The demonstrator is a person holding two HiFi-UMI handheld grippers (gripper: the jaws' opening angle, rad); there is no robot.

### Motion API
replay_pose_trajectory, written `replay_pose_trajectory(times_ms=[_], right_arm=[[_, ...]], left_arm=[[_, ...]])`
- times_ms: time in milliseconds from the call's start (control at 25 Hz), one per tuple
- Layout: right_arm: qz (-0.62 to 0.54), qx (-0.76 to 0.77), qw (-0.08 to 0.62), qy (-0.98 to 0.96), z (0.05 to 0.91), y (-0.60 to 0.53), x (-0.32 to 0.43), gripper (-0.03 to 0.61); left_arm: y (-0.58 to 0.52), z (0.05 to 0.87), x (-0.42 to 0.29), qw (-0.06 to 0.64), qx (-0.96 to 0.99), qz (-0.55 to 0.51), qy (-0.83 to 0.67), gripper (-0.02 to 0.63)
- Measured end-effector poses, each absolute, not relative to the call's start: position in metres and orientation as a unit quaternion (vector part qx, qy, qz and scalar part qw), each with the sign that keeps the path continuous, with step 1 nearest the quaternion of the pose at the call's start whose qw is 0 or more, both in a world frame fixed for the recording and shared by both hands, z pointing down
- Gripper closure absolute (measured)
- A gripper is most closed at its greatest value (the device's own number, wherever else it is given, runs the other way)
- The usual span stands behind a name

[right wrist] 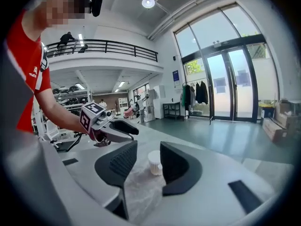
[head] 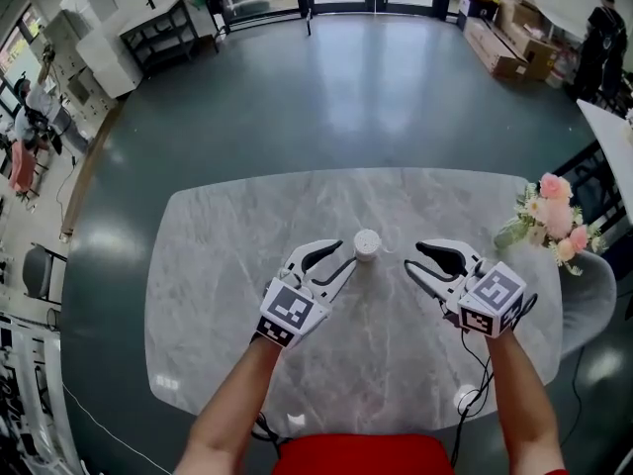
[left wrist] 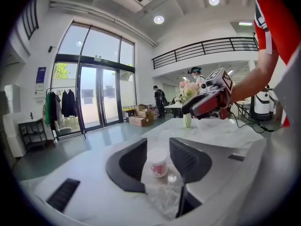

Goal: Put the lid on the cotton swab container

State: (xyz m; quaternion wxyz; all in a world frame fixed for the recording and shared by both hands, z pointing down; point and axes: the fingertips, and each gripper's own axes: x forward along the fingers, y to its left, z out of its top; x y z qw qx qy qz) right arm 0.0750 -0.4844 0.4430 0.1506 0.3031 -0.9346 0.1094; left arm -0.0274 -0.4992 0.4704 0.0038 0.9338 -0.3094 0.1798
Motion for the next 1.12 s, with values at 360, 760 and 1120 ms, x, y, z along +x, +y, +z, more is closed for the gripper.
replay_pose_trajectory(times_ms=[360,760,1120], right_arm=[[0.137,0.267,0.213,-0.93,0.501,-0.506,0.074,0.295],[0.126,0.234,0.246,-0.932,0.525,-0.522,0.058,0.296],[0.052,0.181,0.298,-0.936,0.52,-0.529,0.017,0.319]], left_arm=[[-0.514,0.542,-0.016,0.036,0.93,0.243,-0.274,0.304],[-0.538,0.586,0.002,0.052,0.926,0.285,-0.242,0.293],[-0.54,0.594,0.012,0.048,0.931,0.283,-0.226,0.301]])
